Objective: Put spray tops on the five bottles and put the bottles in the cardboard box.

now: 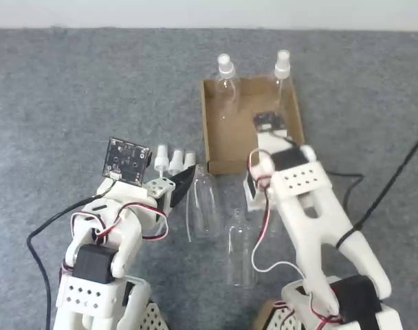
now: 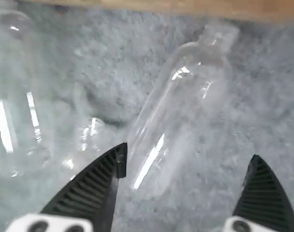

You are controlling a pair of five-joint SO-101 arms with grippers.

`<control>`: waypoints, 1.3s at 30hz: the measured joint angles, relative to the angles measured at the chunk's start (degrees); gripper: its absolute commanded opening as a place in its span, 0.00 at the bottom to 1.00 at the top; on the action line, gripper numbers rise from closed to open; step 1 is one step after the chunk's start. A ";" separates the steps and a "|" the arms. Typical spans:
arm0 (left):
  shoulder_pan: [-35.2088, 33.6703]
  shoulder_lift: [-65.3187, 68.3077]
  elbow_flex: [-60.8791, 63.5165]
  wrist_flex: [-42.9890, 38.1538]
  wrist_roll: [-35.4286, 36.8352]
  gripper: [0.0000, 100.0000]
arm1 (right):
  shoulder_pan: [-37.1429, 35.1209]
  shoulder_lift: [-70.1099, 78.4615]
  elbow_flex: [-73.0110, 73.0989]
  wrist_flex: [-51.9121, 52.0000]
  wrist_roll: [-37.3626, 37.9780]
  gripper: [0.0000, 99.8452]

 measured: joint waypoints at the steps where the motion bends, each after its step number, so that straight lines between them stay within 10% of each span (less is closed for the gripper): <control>1: 0.00 0.00 0.00 0.00 0.00 0.29 | 0.00 0.00 1.85 -2.02 0.00 0.33; 15: 0.00 0.00 0.00 0.00 0.00 0.29 | 6.59 -0.18 9.85 -8.26 0.35 0.00; 25: -3.60 0.44 -0.44 0.00 0.00 0.23 | 18.73 -3.60 9.85 2.11 11.25 0.01; 32: -9.41 15.91 -12.84 6.24 0.00 0.23 | 36.13 -15.38 9.85 4.40 26.46 0.01; 39: -9.41 44.92 -27.52 8.88 0.00 0.23 | 52.92 -21.54 9.85 4.22 58.99 0.01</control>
